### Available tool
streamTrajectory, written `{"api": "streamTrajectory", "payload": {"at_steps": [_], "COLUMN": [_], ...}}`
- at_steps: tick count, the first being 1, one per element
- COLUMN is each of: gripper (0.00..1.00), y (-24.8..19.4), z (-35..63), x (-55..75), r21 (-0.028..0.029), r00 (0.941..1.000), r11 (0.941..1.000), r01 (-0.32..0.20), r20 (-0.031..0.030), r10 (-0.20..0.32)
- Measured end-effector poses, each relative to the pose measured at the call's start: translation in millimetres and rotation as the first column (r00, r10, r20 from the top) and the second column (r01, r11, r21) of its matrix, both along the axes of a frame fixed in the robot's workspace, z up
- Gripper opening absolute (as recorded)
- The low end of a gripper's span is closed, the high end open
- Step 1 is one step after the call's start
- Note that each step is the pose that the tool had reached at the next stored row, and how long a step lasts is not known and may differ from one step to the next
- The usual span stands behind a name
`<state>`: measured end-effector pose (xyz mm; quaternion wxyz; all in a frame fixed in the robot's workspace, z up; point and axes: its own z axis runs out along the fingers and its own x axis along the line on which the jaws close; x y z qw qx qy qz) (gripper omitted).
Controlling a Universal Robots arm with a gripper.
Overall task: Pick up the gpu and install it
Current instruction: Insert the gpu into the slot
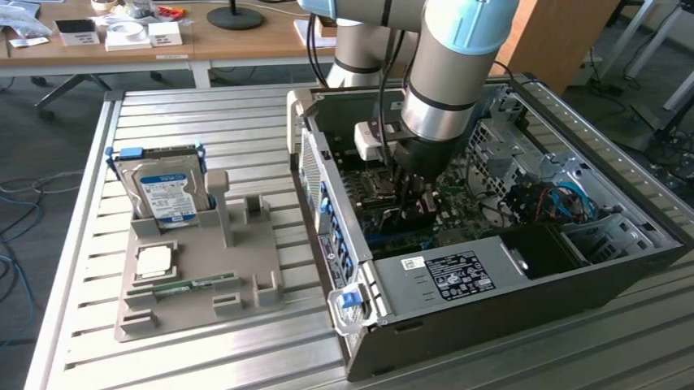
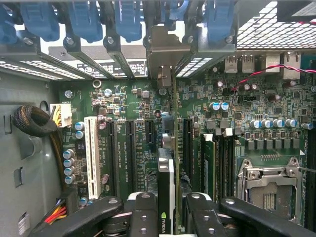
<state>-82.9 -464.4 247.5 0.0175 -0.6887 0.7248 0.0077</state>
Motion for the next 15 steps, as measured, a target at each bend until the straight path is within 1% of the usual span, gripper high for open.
{"api": "streamTrajectory", "payload": {"at_steps": [15], "gripper": [0.27], "y": [0.0], "z": [-2.9], "x": [-1.1], "r21": [0.0001], "r00": [1.0000], "r11": [1.0000], "r01": [0.000], "r20": [0.0002], "r10": [0.000]}}
